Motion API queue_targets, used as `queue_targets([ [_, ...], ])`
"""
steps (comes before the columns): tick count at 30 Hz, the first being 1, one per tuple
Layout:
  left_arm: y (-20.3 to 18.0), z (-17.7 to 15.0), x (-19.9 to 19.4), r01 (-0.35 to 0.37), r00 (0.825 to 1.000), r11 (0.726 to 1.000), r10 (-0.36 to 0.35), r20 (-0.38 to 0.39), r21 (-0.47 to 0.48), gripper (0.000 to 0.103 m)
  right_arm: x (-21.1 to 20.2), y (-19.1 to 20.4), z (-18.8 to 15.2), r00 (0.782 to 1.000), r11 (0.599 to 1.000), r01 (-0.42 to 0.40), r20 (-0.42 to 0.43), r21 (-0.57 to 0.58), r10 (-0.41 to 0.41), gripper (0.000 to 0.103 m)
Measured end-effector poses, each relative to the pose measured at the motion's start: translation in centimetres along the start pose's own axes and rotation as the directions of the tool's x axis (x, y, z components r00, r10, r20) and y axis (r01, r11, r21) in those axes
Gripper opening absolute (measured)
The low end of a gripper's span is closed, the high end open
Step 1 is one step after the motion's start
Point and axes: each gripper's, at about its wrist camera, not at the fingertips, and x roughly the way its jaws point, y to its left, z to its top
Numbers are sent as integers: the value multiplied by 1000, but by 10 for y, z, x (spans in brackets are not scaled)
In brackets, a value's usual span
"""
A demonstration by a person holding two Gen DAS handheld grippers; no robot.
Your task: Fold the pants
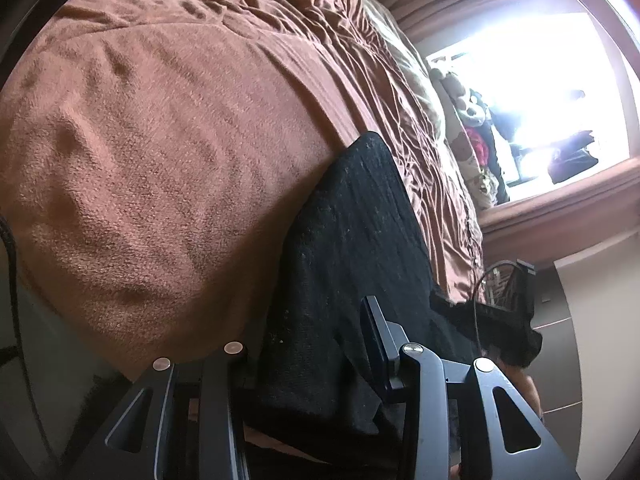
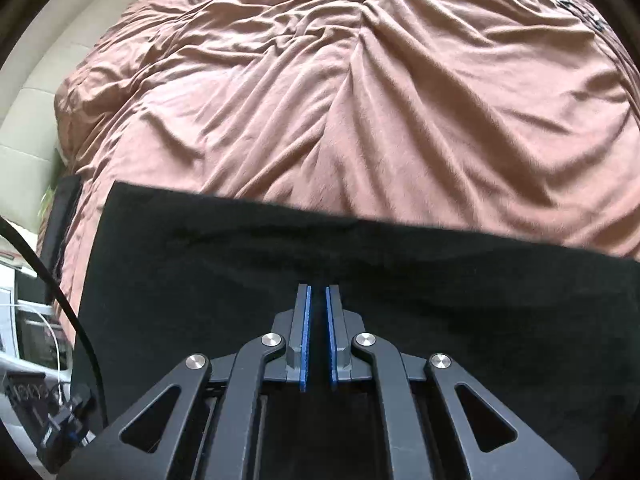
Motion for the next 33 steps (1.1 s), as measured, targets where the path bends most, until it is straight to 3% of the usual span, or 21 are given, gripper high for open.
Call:
queue_targets([
  [12,5,-4,-3,19,1000,999,-19,7,-35,39,0,7,-61,979,987,-147,-129,65,155,4],
  [22,-2,-5,-8,35,999,999,-35,19,-24,39,1,15,-77,959,982,-177,-215,60,186,4],
  [29,-6,-3,-13,65,998,998,-65,16,-20,18,3,20,-90,944,978,-204,-258,40,207,4],
  [33,-19,-3,-17,82,997,997,-82,16,6,15,3,15,-91,935,974,-219,-274,50,225,4],
])
